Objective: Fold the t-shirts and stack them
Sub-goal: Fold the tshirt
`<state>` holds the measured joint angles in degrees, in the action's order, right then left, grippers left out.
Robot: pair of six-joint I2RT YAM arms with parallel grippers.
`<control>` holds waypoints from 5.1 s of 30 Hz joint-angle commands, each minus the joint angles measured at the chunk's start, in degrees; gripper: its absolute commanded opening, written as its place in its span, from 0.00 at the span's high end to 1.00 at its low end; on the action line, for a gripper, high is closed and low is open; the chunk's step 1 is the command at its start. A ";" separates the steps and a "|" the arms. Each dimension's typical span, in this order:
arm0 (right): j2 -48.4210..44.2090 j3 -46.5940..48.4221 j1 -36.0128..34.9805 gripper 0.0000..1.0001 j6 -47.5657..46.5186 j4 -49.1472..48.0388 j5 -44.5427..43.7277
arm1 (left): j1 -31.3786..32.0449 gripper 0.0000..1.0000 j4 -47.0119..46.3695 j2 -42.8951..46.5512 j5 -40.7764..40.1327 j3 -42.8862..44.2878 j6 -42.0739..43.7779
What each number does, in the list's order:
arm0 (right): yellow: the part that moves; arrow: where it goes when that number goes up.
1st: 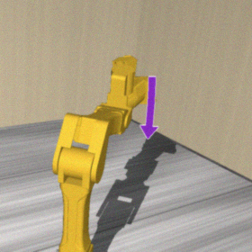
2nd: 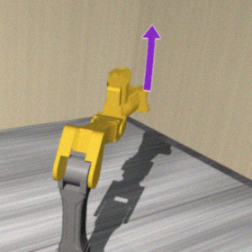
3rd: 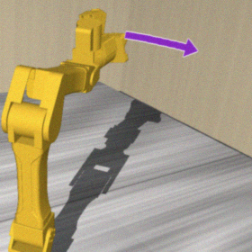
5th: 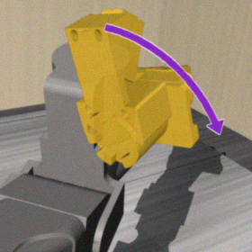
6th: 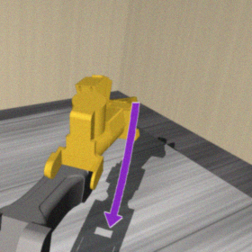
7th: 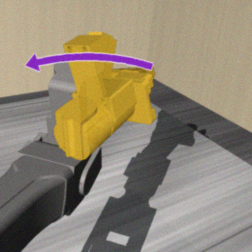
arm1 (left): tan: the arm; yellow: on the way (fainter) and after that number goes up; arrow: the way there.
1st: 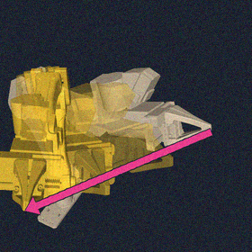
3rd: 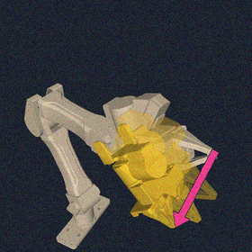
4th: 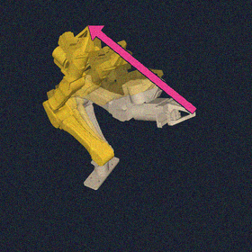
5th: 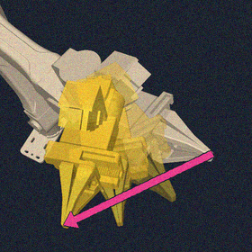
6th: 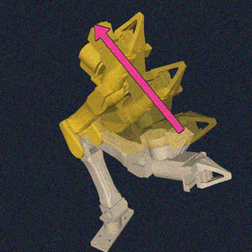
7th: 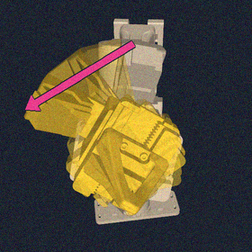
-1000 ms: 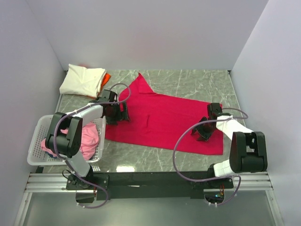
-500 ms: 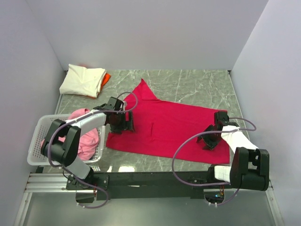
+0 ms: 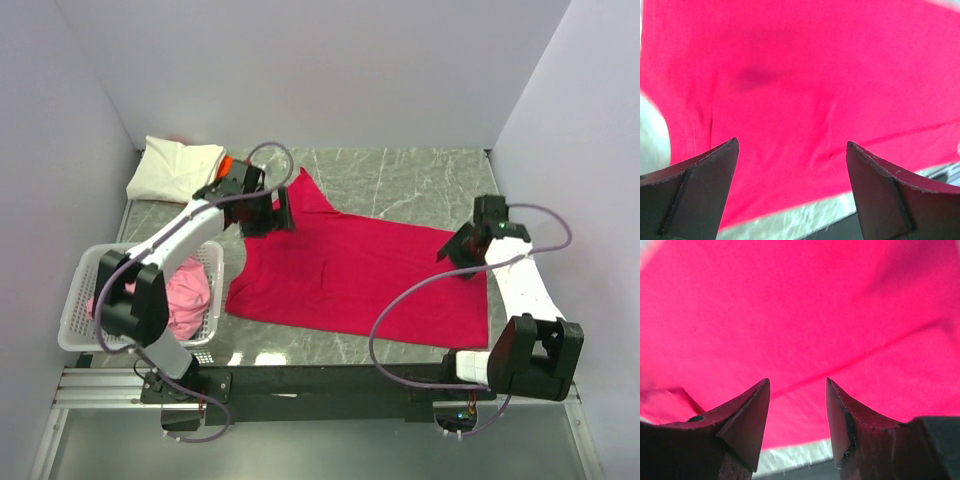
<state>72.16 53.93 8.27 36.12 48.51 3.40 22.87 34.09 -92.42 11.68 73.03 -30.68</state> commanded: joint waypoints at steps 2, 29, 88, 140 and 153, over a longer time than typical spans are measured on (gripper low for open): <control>4.11 8.45 2.36 0.44 -4.38 2.73 -7.26 | -2.13 0.07 1.42 -6.44 0.35 9.48 0.62; 36.82 30.44 12.73 0.56 -7.03 -8.52 -15.27 | -7.05 0.14 -6.04 -41.69 3.26 46.93 -4.21; 45.70 30.18 13.96 0.84 -12.56 -12.74 -5.77 | -3.89 0.40 -30.31 -57.43 -5.70 53.00 -22.32; 43.94 43.35 12.12 1.00 -13.71 -9.40 -0.85 | -10.92 1.00 -40.24 -54.71 1.59 56.42 -29.44; 39.30 40.22 8.16 1.00 -14.06 -13.70 2.49 | -11.98 1.00 -37.34 -33.19 2.65 32.54 -29.44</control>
<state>116.03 97.23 16.88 22.81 36.86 5.30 10.66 -2.22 -134.98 13.54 110.08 -59.68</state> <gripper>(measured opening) 0.063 0.012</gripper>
